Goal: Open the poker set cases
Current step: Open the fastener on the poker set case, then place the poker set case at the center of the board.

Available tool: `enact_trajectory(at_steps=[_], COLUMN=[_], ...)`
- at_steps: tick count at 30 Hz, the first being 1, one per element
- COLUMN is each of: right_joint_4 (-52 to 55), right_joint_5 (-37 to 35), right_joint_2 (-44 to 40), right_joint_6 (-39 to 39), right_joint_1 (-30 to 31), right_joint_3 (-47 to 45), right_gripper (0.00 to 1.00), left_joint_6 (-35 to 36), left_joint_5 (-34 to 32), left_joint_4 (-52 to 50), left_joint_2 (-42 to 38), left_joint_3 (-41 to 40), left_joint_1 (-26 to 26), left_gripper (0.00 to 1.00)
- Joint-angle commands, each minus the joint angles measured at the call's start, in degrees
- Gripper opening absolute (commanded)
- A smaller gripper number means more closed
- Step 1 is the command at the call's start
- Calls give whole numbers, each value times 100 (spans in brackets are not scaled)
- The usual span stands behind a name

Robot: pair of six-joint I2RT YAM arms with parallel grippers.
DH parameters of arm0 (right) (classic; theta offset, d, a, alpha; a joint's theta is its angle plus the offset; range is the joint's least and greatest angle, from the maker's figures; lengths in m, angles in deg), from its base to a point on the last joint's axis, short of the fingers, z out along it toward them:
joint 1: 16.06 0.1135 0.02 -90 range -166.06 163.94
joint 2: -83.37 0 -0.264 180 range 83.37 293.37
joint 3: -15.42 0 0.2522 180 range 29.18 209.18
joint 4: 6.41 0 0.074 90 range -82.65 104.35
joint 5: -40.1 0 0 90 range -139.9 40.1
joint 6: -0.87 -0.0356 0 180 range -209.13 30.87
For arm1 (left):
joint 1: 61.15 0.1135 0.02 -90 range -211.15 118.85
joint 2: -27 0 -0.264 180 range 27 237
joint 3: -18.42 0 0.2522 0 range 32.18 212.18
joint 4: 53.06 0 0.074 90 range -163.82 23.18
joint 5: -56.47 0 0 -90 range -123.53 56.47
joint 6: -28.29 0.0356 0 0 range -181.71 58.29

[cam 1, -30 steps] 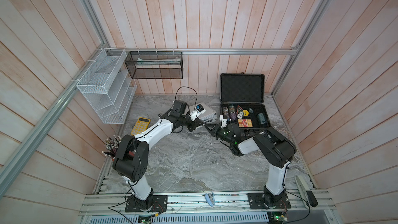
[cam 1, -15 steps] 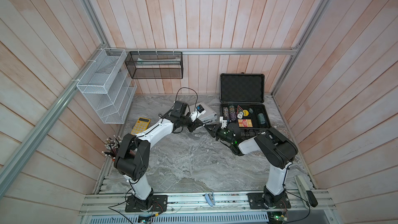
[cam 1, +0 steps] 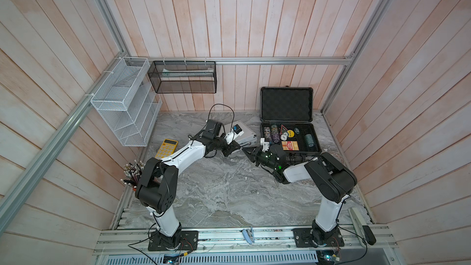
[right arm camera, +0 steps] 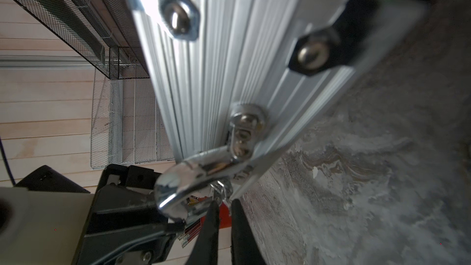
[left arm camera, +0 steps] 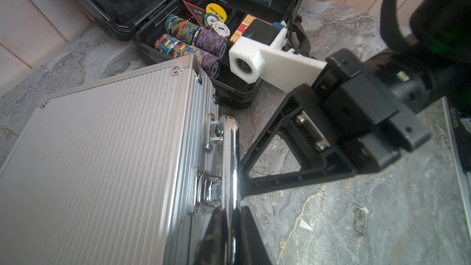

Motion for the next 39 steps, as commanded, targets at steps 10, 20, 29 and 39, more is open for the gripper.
enact_trajectory(at_steps=[10,20,29,39], right_joint_4=[50,1258,2685,3152], right_joint_5=[-6,-191,-740,-1175], right_joint_2=[-510,-1160,-1915,-2381], right_joint_6=[358,1422,2533,2945], right_joint_1=[63,-167,-509,-818], right_joint_3=[-345,-932,-878,-1118], right_gripper=[14,15,16,15], left_joint_6=[180,422,569,639], left_joint_5=[-179,-631,-1200,-1571], left_joint_4=[344,296,292,165], left_joint_2=[198,348,414,307], left_joint_3=[-84,-210,-518,-747], left_joint_1=[-19,-116,-472,-773], left_gripper=[0,0,0,0])
